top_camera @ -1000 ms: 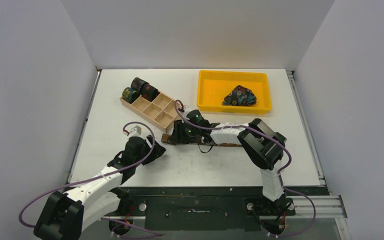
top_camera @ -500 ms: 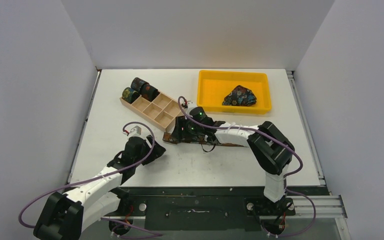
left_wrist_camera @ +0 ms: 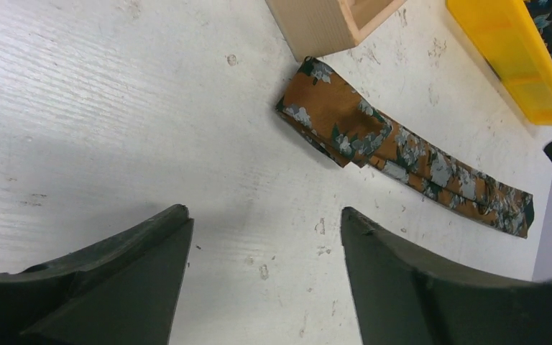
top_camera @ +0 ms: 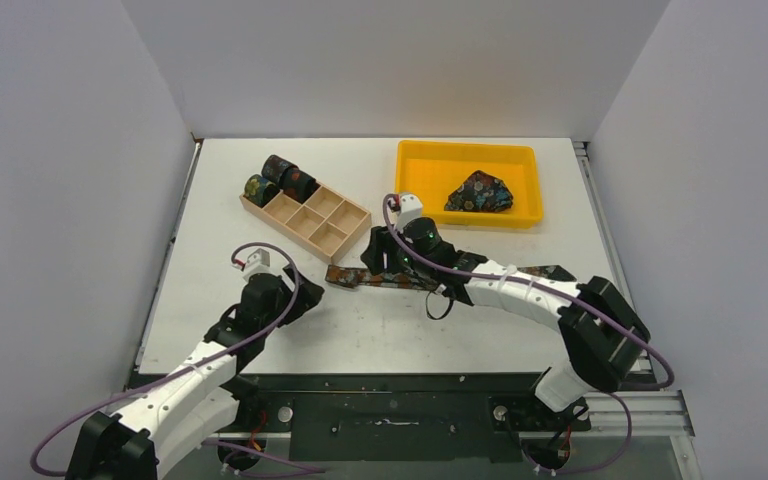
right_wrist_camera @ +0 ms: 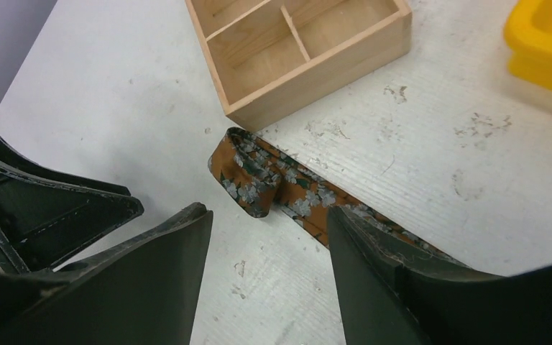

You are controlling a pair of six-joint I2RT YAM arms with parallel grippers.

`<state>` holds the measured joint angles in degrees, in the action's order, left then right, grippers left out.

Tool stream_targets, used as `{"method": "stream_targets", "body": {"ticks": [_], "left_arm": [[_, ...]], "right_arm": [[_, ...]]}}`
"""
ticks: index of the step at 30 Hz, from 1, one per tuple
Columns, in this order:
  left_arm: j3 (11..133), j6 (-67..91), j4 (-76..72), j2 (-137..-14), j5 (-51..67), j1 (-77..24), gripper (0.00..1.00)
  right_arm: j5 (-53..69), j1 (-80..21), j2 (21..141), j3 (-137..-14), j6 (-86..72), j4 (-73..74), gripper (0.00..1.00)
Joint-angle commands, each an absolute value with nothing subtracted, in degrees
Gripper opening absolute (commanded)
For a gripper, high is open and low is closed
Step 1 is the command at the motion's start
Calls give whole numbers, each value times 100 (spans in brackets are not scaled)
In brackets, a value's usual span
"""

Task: Roll the ties
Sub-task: Roll the tie at the center of the board.

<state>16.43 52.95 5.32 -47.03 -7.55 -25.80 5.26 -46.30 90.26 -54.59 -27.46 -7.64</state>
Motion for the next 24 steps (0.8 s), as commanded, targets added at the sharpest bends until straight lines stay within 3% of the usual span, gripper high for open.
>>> {"method": "stream_targets", "body": {"ticks": [1, 2, 3, 7, 9, 14, 15, 18, 24], "left_arm": [[2003, 5498, 565, -4618, -1040, -2504, 81], [2049, 5578, 639, -4629, -1075, -2483, 87], [2093, 5741, 768, -4624, -1170, -2448, 100], [2195, 6194, 1163, -4587, -1335, -2251, 96], [2119, 6158, 1036, -4503, -1152, -2131, 96], [1782, 6151, -132, -4254, -543, -2026, 100], [1750, 6186, -249, -4251, -529, -2022, 95], [1766, 6184, -435, -4345, -491, -2024, 91], [1808, 6067, -427, -4628, -547, -2018, 89]], "right_arm": [[-374, -4680, 8491, -5104, -2840, -1264, 62], [-416, -4625, 8414, -4999, -2971, -1318, 63], [-421, -4532, 8326, -4879, -3144, -1412, 64], [136, -3780, 7956, -4061, -4130, -2214, 77], [916, -3351, 7943, -3697, -4446, -2822, 78], [1119, -3538, 7983, -3963, -3736, -2255, 70], [988, -3711, 7947, -3973, -3634, -2230, 68], [577, -4166, 7988, -4133, -3324, -2037, 63], [108, -4839, 8588, -4491, -3274, -2044, 51]]}}
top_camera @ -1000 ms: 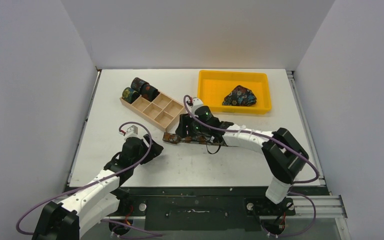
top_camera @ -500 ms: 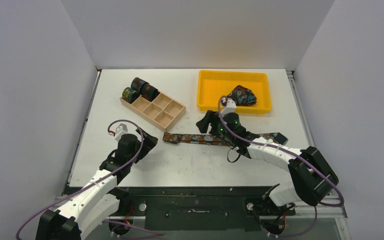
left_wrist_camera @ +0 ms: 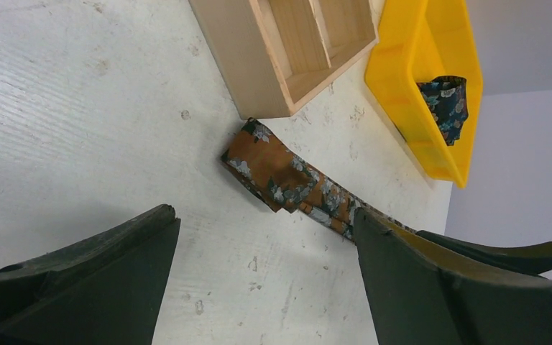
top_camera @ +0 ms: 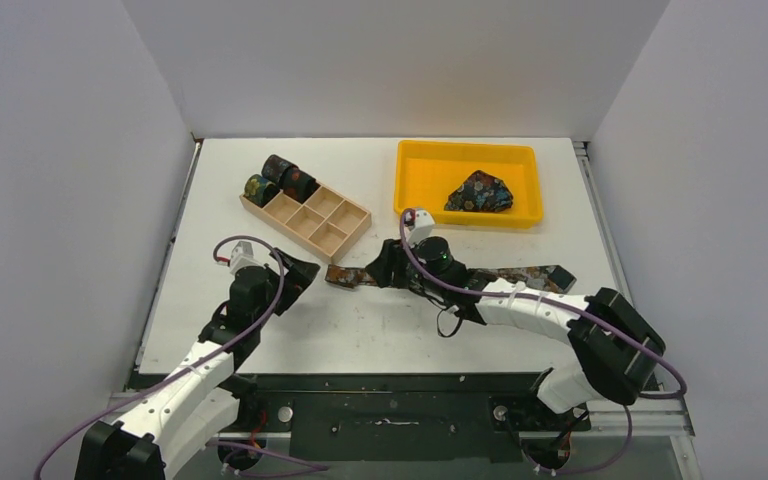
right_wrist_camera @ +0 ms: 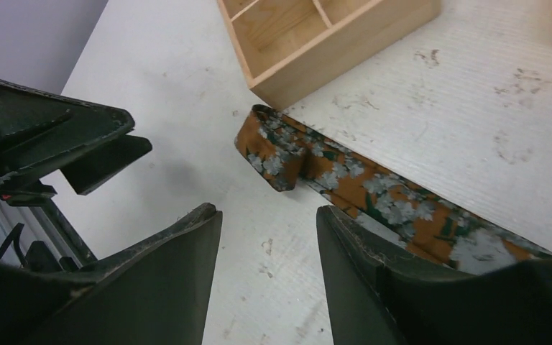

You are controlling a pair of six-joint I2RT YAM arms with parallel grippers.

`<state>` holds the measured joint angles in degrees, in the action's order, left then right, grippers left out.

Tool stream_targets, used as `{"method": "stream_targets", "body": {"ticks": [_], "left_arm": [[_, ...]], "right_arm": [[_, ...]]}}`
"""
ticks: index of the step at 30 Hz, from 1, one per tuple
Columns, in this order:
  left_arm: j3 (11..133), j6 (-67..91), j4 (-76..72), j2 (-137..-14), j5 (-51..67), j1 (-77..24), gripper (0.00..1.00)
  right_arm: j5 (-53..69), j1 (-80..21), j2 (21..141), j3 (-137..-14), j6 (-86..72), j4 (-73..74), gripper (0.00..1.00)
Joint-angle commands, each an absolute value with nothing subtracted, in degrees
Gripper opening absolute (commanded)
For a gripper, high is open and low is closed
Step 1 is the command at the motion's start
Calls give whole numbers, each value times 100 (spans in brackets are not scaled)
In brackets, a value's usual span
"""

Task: Roll the ties
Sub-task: Roll the tie at the center of the board.

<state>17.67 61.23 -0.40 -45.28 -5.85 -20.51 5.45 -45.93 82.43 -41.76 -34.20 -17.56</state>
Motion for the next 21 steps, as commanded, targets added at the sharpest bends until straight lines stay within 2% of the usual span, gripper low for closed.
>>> {"method": "stream_targets", "body": {"ticks": [1, 7, 11, 21], "left_arm": [[1794, 6083, -430, -4632, -592, -2020, 89], [1735, 6110, -319, -4645, -972, -2022, 87], [1828, 5946, -203, -4631, -1114, -2022, 86], [1803, 5840, -219, -4676, -945, -2031, 85]], "right_arm": [[30, -4920, 8699, -4524, -3309, -2098, 50], [-54, -5197, 9258, -4459, -3438, -3189, 51], [214, -5212, 9711, -5159, -3420, -2296, 46], [431, -5212, 10031, -5128, -3741, -2473, 44]]}}
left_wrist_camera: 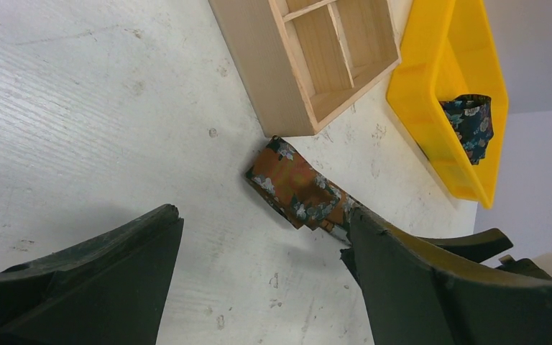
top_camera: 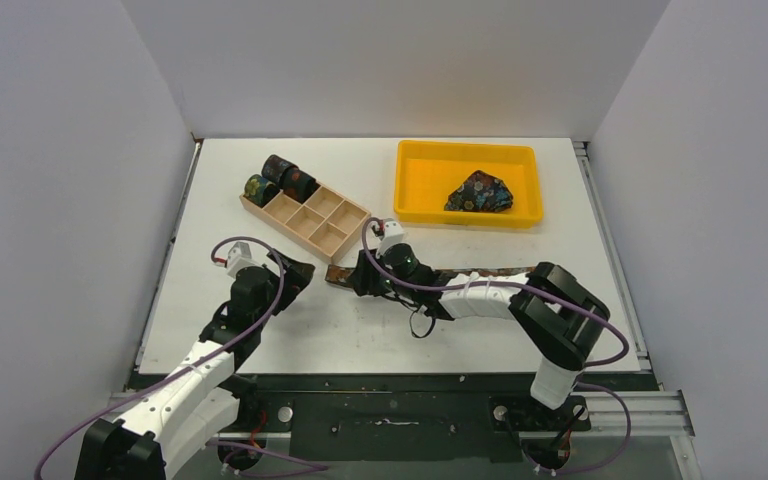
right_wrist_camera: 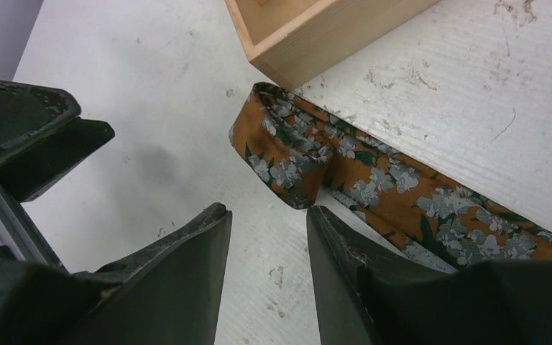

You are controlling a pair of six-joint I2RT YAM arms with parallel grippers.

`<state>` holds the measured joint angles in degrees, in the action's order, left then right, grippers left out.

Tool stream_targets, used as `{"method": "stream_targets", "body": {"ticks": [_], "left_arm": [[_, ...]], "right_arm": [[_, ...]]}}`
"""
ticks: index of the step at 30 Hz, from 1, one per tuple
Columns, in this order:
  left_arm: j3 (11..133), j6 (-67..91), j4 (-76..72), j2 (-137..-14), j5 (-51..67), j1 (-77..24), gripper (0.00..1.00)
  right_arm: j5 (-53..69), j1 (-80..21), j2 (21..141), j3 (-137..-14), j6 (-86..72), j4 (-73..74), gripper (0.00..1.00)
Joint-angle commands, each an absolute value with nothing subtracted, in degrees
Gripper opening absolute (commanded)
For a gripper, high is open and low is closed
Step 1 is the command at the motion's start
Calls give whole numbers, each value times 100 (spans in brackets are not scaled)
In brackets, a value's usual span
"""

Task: Roll the ties
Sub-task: Roll the tie at the center of the board.

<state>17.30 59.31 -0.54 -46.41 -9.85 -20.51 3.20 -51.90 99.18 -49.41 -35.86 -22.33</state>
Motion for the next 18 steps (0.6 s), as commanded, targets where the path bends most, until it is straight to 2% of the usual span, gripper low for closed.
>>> {"method": "stream_targets", "body": {"ticks": [1, 6, 13, 18], "left_arm": [[1802, 5844, -236, -4715, -896, -2030, 84], [1791, 5890, -241, -4913, -694, -2035, 83], [1630, 5968, -180, -4658, -730, -2031, 81], [1625, 5963, -10, -4507, -754, -2033, 80]], "right_arm": [[463, -5212, 10051, -5144, -3748, -2471, 44], [399, -5376, 10022, -5185, -3604, -2311, 42], [190, -5651, 10265, -5165, -3582, -2148, 23], [148, -5667, 10679, -5550, -3507, -1926, 15]]}}
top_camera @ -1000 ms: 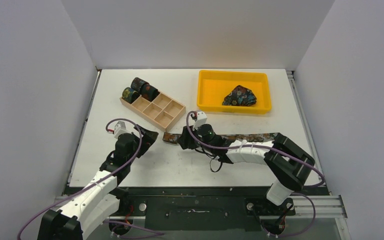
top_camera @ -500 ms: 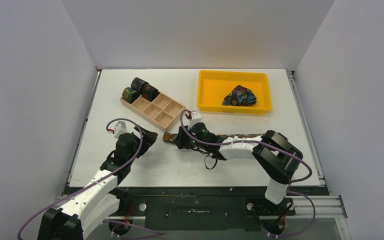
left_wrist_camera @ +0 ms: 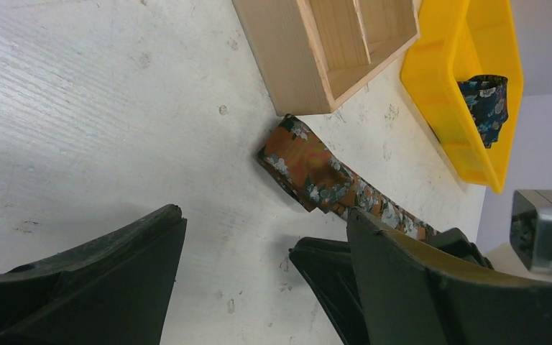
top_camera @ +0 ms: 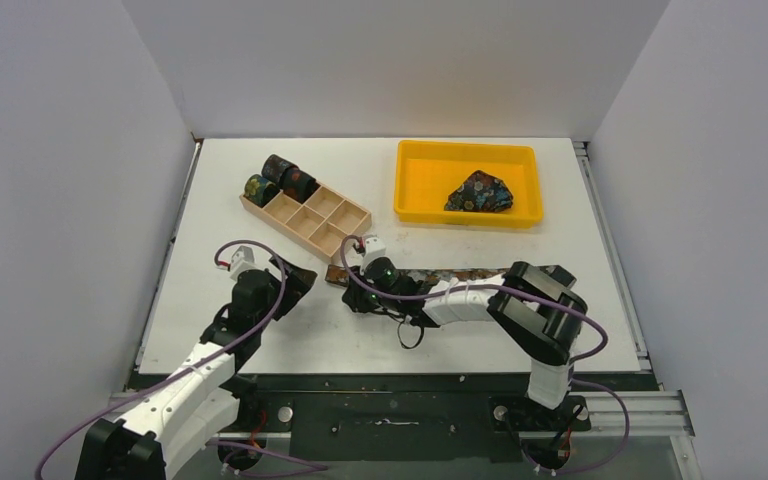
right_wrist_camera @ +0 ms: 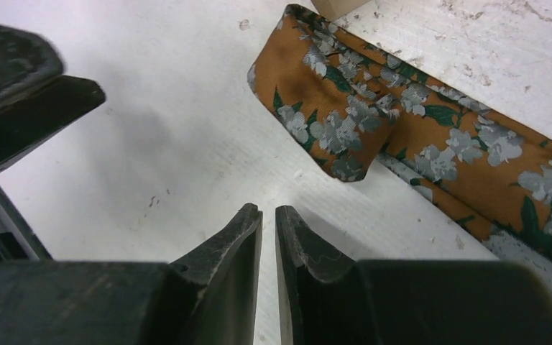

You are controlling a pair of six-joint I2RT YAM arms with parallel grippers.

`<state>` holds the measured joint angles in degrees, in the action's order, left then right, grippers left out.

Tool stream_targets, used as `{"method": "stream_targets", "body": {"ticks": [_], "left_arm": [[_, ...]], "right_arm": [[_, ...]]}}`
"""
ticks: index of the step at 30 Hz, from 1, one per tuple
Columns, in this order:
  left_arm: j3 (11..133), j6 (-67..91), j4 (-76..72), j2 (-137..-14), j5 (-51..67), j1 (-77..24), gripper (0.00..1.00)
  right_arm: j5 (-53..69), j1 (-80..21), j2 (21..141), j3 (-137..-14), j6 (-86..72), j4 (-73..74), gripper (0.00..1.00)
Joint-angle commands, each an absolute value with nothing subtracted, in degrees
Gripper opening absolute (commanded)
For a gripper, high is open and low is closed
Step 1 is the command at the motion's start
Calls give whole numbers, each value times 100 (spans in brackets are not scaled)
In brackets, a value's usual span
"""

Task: Roll the ties
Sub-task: Roll the tie at the center of the board.

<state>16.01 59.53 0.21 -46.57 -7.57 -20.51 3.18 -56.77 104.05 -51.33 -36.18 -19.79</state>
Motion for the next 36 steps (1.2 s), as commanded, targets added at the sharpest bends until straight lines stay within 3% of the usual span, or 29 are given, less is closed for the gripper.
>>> {"method": "stream_targets", "body": {"ticks": [1, 27, 30, 36], "left_arm": [[1622, 5960, 135, -4464, -760, -2026, 80], [1654, 5818, 378, -4369, -847, -2021, 80], [1687, 5805, 440, -4348, -864, -2023, 80], [1766, 5788, 493, -4379, -911, -2013, 80]], "right_arm": [[138, -5664, 10761, -5638, -3476, -1865, 15], [-365, -5384, 11282, -6266, -3289, -1435, 12], [-213, -5403, 11092, -6157, -3206, -1445, 15], [233, -5408, 10363, -5786, -3068, -1297, 30]]}}
